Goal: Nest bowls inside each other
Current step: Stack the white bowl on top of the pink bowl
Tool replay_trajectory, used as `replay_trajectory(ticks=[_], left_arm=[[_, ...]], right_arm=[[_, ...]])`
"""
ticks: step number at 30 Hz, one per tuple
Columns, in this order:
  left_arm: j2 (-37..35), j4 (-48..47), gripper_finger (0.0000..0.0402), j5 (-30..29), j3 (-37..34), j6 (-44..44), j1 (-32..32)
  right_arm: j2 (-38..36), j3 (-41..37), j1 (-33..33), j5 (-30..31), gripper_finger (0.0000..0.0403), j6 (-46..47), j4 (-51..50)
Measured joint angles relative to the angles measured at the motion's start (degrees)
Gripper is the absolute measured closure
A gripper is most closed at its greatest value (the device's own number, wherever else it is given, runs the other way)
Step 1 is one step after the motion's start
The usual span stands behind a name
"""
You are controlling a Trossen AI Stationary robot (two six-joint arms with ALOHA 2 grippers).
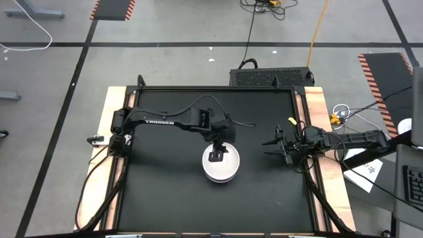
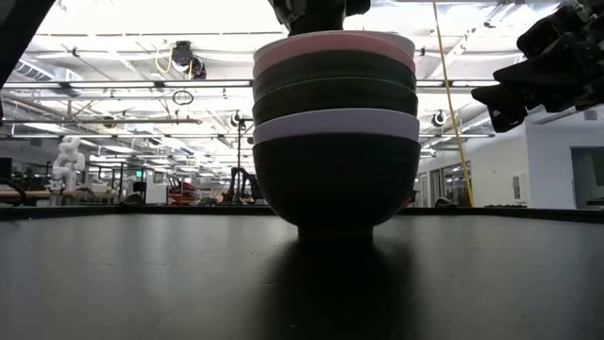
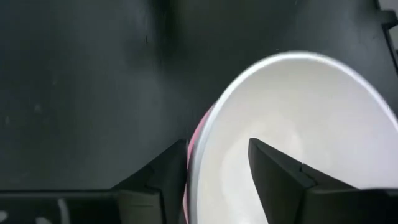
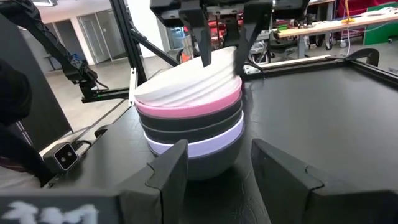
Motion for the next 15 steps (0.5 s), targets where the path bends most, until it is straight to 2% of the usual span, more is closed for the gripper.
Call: replay_trajectory(ticks=[6, 15], left_arm=[[0.0, 1.6, 0.0243, 0.4, -3.7, -0.3, 0.2], [0.0, 2.8, 0.0364, 3.5, -7.1, -1.5, 1.1]], right_arm=[[0.0, 0.0, 0.0, 0.0, 0.0234, 0.0, 0.0], [0.0, 0.0, 0.0, 0.0, 0.0234, 0.6, 0.0]])
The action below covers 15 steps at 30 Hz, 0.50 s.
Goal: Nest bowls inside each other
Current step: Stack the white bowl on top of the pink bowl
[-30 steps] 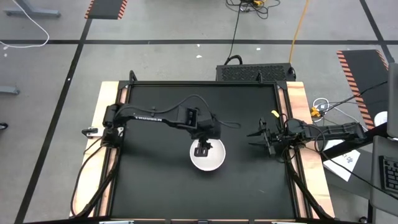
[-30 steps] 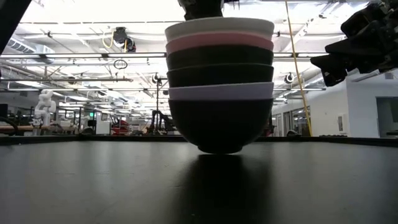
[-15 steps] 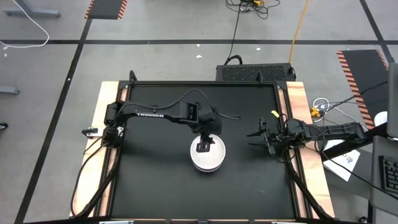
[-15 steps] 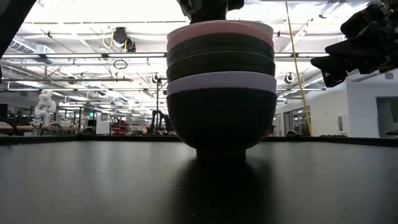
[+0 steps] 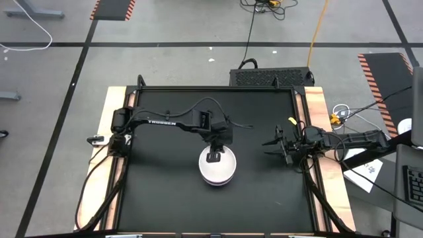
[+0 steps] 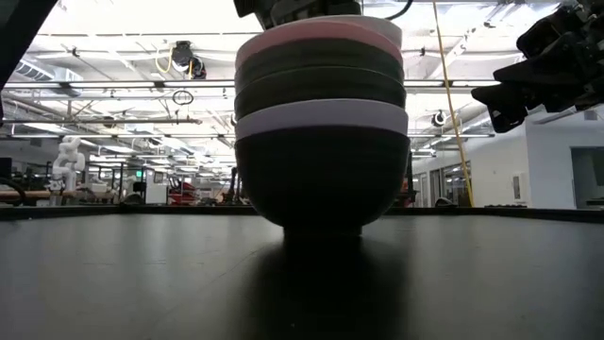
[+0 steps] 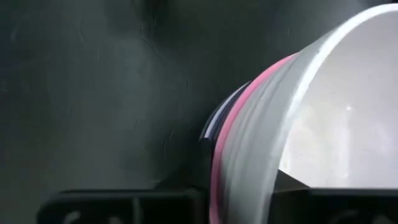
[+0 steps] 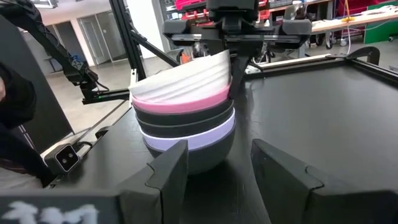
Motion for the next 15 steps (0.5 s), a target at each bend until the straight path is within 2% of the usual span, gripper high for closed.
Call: replay_trajectory(ticks=[6, 12, 15], left_arm=[[0.0, 0.1, 0.0363, 0.0, 0.0, 0.6, -0.2], [0.0, -0.1, 0.0261, 1.4, 0.0, 0.3, -0.2], [0.0, -0.5, 0.0230, 2.3, 0.0, -0.1, -0.1]], right_arm=[[0.0, 0.0, 0.0, 0.0, 0.0234, 0.0, 0.0], [0.0, 0.0, 0.0, 0.0, 0.0234, 0.0, 0.0], [0.0, 0.0, 0.0, 0.0, 0.0234, 0.0, 0.0]])
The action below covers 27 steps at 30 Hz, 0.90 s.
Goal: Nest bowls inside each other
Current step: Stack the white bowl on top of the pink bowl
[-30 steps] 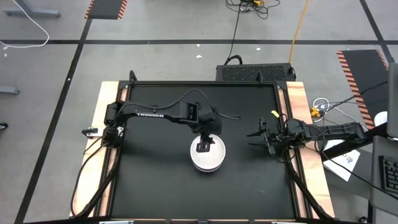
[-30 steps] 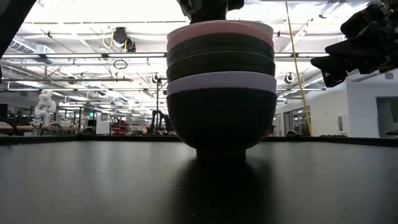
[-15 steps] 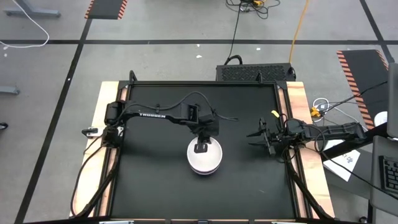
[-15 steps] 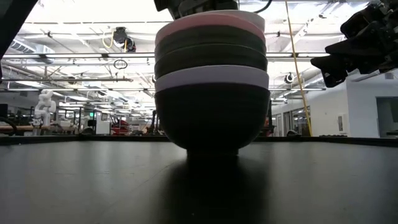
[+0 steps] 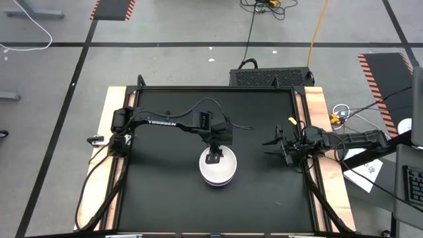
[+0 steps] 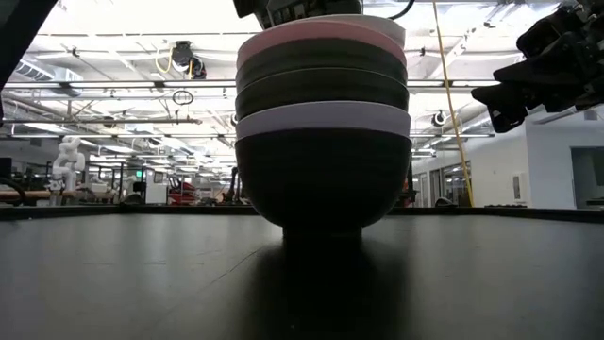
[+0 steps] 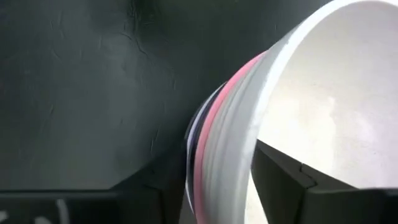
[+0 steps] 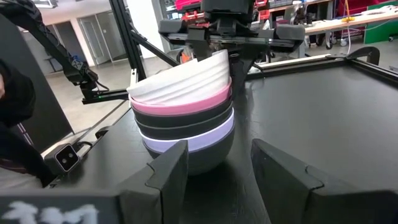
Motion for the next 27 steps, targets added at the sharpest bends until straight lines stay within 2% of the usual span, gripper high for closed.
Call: replay_trajectory(ticks=[5, 14, 19, 23, 27], left_arm=[[-0.3, -1.3, 0.0212, -0.3, 1.9, 0.3, 0.0], [-0.8, -4.9, 0.0210, -0.5, 8.2, 1.5, 0.1], [-0.8, -7.3, 0.0215, -1.3, 8.4, 1.5, -0.1], [-0.8, -8.7, 0.0251, -3.2, 8.3, 1.7, -0.4], [-0.8, -8.9, 0.0333, -4.5, 8.3, 1.9, -0.4]], right_arm=[[0.0, 0.0, 0.0, 0.0, 0.0234, -0.2, 0.0], [0.0, 0.0, 0.0, 0.0, 0.0234, -0.2, -0.3], [0.0, 0.0, 0.0, 0.0, 0.0234, -0.3, -0.8], [0.0, 0.0, 0.0, 0.0, 0.0234, -0.7, -0.8], [0.0, 0.0, 0.0, 0.0, 0.0234, -0.8, -0.8]])
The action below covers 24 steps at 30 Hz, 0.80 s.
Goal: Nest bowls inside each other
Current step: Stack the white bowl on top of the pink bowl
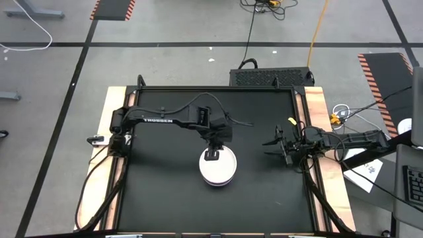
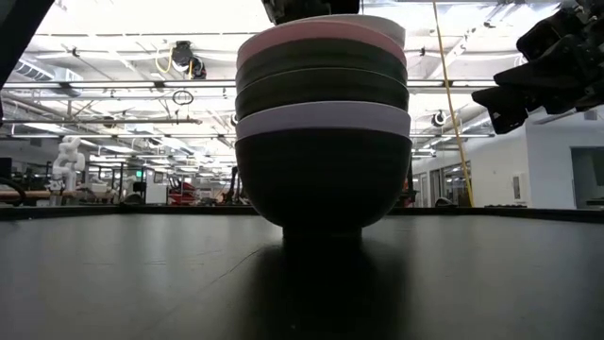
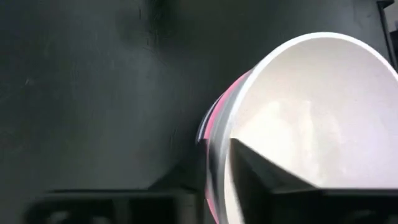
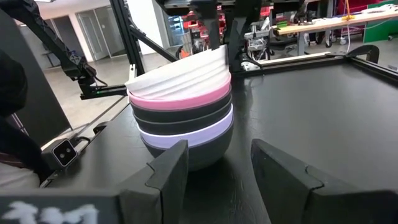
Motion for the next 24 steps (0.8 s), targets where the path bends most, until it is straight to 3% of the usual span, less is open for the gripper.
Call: replay_trajectory(ticks=[3, 24], left_arm=[[0.0, -0.7, 0.0387, -0.3, 0.0, 1.2, 0.0], [0.3, -1.0, 0.0397, -3.6, 0.0, -0.5, -2.8]], right_arm=[[0.0, 0.0, 0.0, 0.0, 0.0234, 0.0, 0.1], [0.0, 0.0, 0.0, 0.0, 0.0234, 0.0, 0.4]])
